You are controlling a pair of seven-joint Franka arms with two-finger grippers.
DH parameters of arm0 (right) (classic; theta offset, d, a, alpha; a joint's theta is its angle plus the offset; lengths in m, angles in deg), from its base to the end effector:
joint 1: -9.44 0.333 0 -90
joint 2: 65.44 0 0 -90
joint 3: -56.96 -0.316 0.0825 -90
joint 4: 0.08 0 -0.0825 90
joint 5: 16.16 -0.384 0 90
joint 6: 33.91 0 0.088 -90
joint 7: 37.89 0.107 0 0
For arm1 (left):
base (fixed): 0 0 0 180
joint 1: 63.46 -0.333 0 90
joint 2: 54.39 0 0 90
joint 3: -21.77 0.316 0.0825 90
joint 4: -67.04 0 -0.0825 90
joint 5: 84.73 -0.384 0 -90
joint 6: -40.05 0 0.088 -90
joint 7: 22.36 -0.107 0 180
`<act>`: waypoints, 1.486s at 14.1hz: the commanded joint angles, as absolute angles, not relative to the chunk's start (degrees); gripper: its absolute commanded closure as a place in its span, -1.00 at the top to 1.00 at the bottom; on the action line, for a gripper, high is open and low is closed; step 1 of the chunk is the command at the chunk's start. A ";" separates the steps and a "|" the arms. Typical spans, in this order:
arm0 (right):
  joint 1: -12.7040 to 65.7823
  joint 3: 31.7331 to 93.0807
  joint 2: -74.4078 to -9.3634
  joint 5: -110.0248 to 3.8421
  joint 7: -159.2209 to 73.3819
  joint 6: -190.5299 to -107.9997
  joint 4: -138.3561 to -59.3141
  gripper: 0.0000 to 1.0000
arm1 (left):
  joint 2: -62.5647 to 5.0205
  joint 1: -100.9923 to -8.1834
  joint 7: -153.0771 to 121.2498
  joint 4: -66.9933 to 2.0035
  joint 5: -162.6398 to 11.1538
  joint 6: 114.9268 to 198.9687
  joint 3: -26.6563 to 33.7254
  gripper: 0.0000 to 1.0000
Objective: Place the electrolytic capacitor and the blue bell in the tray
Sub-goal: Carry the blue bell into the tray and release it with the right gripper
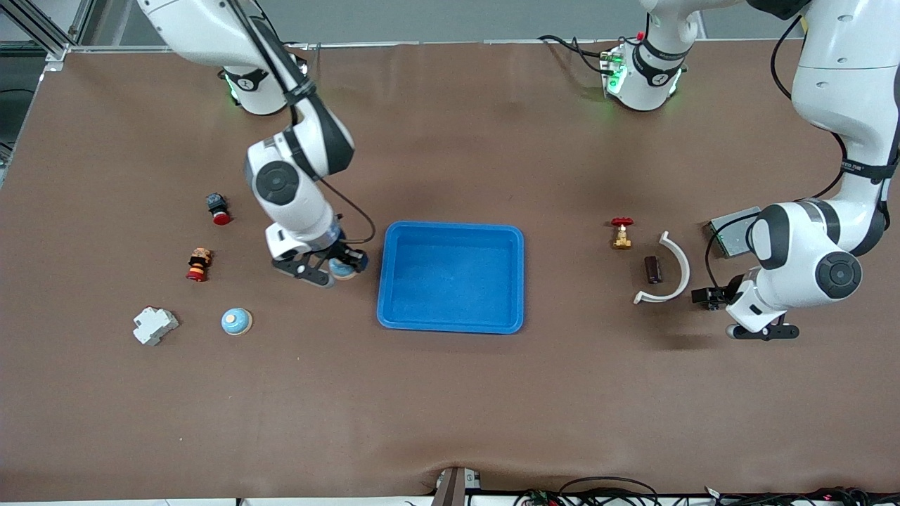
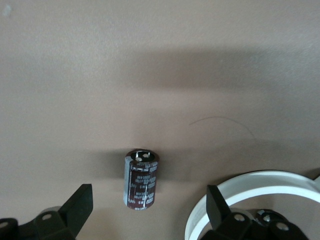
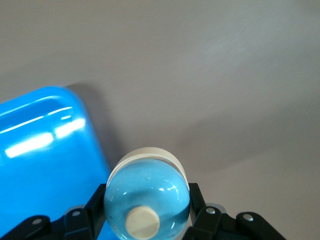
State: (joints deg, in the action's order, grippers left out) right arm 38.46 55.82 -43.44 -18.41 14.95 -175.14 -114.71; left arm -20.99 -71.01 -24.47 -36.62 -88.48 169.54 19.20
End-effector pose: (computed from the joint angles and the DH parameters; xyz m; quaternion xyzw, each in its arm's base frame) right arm 0.5319 0.3085 0.2730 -0.9764 0.2118 -0.0190 0.0390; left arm 0.6353 0.0588 0.2092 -0.9978 -0.0054 0.0661 0.0072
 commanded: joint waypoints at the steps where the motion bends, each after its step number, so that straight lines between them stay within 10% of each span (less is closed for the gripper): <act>1: 42.30 56.52 -38.29 -18.88 23.26 -174.27 -108.29 -1.00 | -21.00 -71.72 -24.47 -37.46 -88.51 171.09 19.22 1.00; 15: 49.16 56.43 -27.56 -18.97 35.41 -172.95 -99.04 -1.00 | -18.97 -71.81 -24.30 -37.46 -88.43 172.68 19.14 1.00; 21: 51.01 56.17 -26.07 -20.02 35.85 -173.04 -98.95 -1.00 | -19.06 -72.34 -24.30 -37.28 -88.25 172.76 19.14 -0.22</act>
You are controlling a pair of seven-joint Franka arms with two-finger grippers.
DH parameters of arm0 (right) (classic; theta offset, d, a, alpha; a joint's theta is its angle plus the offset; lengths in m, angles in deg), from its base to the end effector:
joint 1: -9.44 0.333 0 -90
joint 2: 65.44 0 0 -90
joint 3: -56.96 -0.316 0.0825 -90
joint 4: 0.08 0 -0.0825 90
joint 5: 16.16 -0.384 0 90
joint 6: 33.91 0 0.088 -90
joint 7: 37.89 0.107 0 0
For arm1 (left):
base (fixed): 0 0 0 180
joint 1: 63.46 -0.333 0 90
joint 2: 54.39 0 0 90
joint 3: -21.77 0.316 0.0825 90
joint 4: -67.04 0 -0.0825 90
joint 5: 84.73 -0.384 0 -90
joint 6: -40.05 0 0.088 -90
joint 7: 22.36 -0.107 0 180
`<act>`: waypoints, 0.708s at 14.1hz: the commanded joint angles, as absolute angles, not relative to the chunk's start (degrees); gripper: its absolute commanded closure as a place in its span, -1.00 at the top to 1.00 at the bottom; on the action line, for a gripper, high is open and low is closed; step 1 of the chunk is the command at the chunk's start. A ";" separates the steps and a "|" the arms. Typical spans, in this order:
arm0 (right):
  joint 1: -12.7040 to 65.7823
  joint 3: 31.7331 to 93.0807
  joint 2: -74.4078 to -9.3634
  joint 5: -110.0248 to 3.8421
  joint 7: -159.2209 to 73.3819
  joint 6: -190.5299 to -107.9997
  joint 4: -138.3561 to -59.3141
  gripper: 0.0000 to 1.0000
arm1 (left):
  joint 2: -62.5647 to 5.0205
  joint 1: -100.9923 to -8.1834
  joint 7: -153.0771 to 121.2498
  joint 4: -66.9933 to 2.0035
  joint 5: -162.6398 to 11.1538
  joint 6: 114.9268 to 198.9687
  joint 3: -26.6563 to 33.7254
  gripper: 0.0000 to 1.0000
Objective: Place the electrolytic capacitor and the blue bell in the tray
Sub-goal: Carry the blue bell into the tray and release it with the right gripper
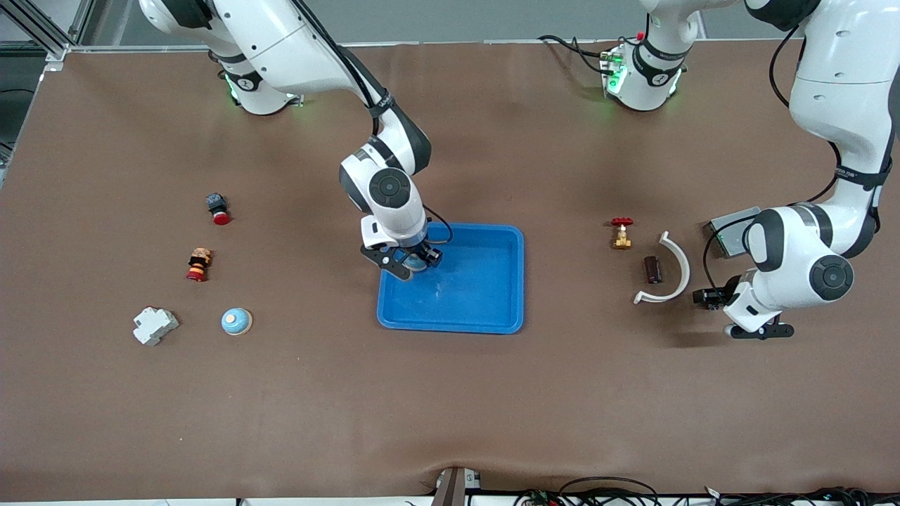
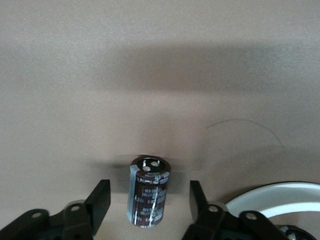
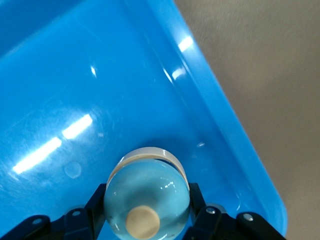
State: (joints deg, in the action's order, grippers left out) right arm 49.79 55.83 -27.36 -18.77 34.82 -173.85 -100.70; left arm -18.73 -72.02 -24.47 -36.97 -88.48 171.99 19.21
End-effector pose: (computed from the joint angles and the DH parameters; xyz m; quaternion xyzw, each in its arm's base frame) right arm 0.4993 0.4401 0.1918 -0.9574 0.2878 0.0117 0.0204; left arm 0.6318 0.0692 0.1848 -0.9976 -0.0137 0.0674 0.0048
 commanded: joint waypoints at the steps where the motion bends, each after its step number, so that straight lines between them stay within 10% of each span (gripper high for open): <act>1: 51.10 56.17 -25.80 -20.20 35.85 -173.13 -98.69 -1.00 | -19.06 -72.34 -24.30 -37.28 -88.25 172.76 19.14 -0.41; 4: 51.19 56.17 -25.01 -20.20 36.03 -173.13 -97.90 -1.00 | -19.06 -72.34 -24.21 -37.20 -88.08 172.76 19.14 -1.00; 7: 51.19 56.17 -24.75 -20.20 35.77 -173.13 -97.64 -0.95 | -19.50 -72.34 -24.30 -36.15 -87.81 172.41 19.14 -1.00; 9: 50.84 56.17 -24.66 -20.20 35.68 -173.04 -97.11 -0.39 | -20.55 -71.99 -23.34 -33.96 -87.64 169.45 18.96 -1.00; 10: 50.92 56.17 -24.57 -20.20 35.94 -173.04 -97.11 0.64 | -21.51 -71.81 -21.77 -32.47 -87.64 166.90 18.61 -1.00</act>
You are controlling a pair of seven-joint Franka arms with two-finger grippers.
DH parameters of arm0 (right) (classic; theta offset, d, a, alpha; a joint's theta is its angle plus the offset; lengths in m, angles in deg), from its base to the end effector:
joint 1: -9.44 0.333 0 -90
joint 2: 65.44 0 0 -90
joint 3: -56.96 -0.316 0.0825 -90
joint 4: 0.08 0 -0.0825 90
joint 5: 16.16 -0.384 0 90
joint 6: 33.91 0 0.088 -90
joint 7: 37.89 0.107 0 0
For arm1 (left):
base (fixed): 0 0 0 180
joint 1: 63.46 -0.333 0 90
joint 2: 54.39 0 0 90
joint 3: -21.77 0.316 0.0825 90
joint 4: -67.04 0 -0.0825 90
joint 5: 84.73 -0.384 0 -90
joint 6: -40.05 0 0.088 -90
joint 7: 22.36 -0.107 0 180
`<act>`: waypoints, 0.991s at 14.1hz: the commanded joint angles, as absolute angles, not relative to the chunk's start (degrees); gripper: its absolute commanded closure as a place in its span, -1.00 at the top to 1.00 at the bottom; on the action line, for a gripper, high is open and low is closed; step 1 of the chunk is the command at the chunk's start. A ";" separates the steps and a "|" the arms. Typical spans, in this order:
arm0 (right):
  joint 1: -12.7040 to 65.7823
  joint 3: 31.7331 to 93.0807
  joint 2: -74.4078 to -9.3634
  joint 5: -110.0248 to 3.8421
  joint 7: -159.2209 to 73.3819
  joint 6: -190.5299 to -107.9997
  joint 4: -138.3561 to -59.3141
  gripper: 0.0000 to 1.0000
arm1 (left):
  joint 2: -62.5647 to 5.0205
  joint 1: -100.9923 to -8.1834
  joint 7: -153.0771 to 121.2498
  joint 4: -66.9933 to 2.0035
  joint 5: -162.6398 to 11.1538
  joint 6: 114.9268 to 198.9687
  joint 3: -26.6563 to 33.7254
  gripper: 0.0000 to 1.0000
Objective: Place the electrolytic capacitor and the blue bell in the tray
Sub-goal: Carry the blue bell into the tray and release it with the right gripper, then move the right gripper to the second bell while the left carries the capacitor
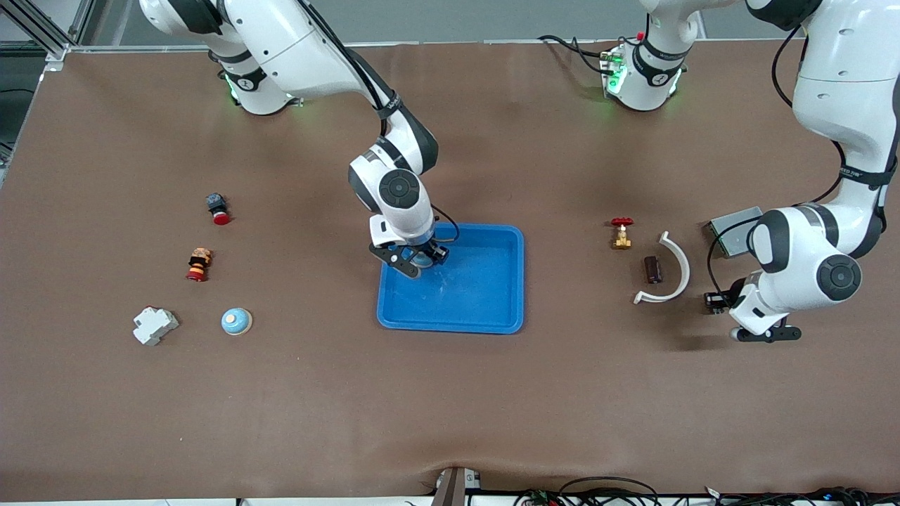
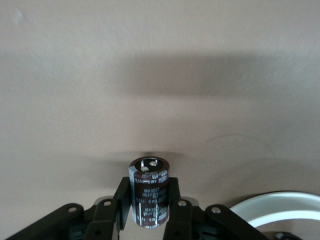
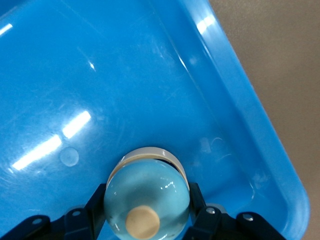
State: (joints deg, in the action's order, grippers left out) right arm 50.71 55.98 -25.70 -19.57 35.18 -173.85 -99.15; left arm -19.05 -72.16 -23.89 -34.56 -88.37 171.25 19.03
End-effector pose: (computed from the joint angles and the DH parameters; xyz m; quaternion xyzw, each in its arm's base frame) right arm 0.4970 0.4502 0.1834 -0.9569 0.2893 0.0157 0.0216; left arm 0.6456 0.0710 0.2039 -0.9985 -0.0202 0.0500 0.0056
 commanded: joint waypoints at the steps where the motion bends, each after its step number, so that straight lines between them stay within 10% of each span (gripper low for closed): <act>1: 50.93 56.17 -24.57 -20.11 35.59 -173.04 -97.11 1.00 | -22.57 -70.94 -19.23 -30.36 -87.64 163.66 18.26 -1.00; 6: 49.61 56.43 -25.09 -19.41 34.80 -162.90 -90.81 1.00 | -23.02 -67.95 3.96 -16.82 -87.72 147.99 13.00 -1.00; 9: 45.14 56.43 -26.06 -19.41 22.90 -147.42 -84.37 1.00 | -23.46 -67.86 18.72 -14.61 -87.90 147.10 7.28 -1.00; 14: 37.58 57.48 -33.34 -14.24 7.05 -144.56 -88.05 1.00 | -23.28 -60.67 35.70 -14.17 -88.60 147.19 3.40 -1.00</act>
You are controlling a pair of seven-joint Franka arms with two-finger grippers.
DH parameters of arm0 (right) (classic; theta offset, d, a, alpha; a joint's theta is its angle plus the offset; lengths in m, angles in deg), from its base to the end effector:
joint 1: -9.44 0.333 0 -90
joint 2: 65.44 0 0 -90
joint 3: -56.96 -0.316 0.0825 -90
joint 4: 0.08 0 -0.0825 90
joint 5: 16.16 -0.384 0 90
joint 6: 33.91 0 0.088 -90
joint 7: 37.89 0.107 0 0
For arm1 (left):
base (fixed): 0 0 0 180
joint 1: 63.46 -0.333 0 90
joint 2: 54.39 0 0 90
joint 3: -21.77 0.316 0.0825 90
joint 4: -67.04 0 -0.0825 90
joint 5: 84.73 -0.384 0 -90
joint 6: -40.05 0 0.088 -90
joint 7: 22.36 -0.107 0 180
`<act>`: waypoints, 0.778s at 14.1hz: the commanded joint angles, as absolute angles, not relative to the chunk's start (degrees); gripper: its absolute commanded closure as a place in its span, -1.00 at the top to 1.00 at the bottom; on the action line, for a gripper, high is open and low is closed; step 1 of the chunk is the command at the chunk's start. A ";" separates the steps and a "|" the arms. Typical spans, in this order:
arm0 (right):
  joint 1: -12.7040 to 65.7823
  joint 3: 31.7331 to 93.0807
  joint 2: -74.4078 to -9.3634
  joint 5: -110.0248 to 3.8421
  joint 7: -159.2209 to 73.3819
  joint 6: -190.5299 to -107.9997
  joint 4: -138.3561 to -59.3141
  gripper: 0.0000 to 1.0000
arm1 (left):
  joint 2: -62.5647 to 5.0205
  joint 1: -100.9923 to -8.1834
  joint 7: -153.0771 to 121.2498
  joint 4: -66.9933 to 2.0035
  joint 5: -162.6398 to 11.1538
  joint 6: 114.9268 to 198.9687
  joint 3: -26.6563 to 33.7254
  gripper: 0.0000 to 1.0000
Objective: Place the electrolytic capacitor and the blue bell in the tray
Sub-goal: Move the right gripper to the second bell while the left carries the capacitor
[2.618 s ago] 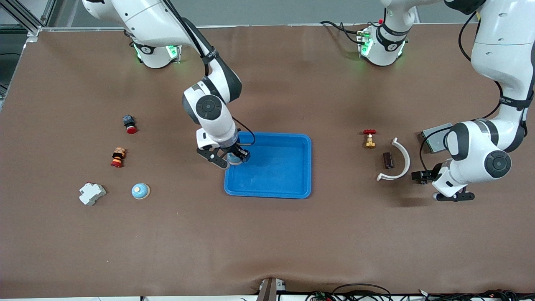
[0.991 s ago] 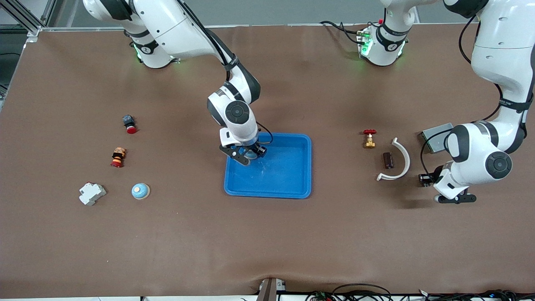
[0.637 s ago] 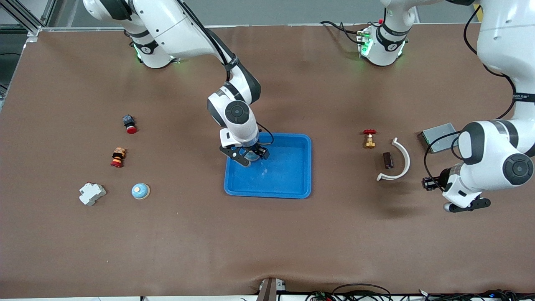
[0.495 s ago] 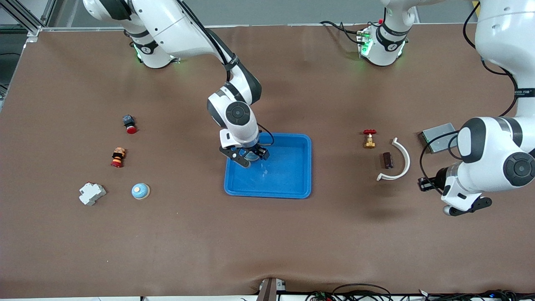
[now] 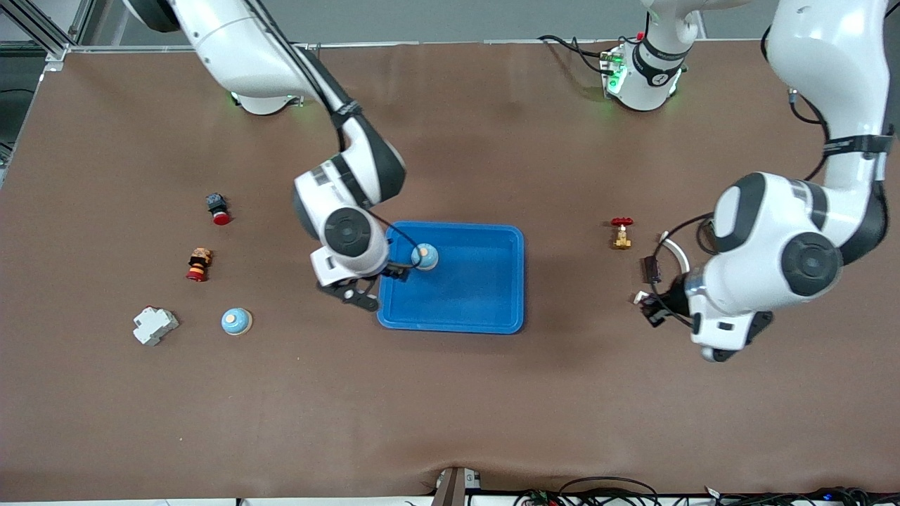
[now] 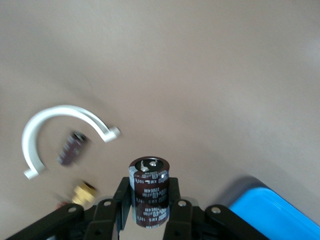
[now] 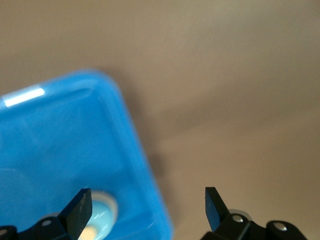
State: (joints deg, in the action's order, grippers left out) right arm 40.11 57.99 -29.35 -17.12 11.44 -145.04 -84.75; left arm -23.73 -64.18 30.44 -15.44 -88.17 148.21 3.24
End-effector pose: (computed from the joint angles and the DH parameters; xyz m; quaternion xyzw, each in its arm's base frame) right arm 0.6015 0.3459 0.2941 0.9814 -0.1727 -0.0661 0.0517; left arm 0.6737 -0.1710 0.3882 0.9494 0.3081 -0.0554 0.0266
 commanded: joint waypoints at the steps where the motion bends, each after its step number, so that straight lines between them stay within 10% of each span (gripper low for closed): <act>1: 35.48 57.49 -34.58 -13.96 3.81 -144.65 -88.93 1.00 | -23.02 -58.21 38.60 -14.17 -89.04 147.19 3.58 -1.00; 11: 11.74 57.31 -36.88 -14.66 -42.79 -158.69 -99.56 1.00 | -17.93 -41.94 60.76 -14.43 -94.66 148.15 3.75 -1.00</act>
State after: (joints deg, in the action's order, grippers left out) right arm 14.18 58.68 -35.05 -14.86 -38.14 -154.84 -95.12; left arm -19.62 -44.25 57.42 -15.54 -92.83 148.24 3.32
